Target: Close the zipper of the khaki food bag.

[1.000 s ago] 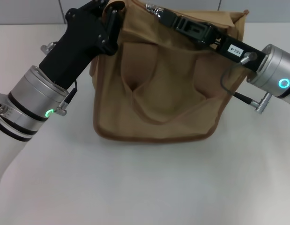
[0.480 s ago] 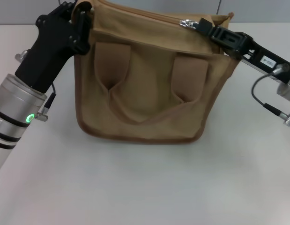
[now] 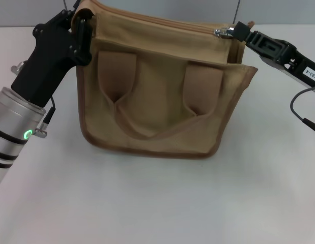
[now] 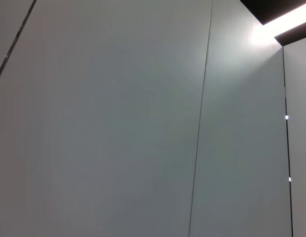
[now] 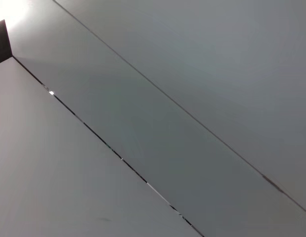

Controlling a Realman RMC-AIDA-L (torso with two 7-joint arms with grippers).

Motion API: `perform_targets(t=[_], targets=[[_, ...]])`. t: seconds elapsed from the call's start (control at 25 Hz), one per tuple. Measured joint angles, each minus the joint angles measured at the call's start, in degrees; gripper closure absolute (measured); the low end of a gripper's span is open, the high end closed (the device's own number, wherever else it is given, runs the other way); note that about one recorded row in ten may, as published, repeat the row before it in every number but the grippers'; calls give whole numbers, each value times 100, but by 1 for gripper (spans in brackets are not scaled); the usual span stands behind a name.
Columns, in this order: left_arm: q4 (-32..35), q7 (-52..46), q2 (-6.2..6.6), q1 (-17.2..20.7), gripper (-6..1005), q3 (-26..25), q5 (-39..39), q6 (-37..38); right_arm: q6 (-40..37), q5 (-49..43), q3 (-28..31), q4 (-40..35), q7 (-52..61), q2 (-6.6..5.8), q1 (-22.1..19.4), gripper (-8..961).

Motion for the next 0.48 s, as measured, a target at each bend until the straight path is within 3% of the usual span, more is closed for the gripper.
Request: perform_targets(t=[0.48], targets=[[-1,29,-8,174,819,41,43,-54,1,45,603,-2,-296,133,-433,951]])
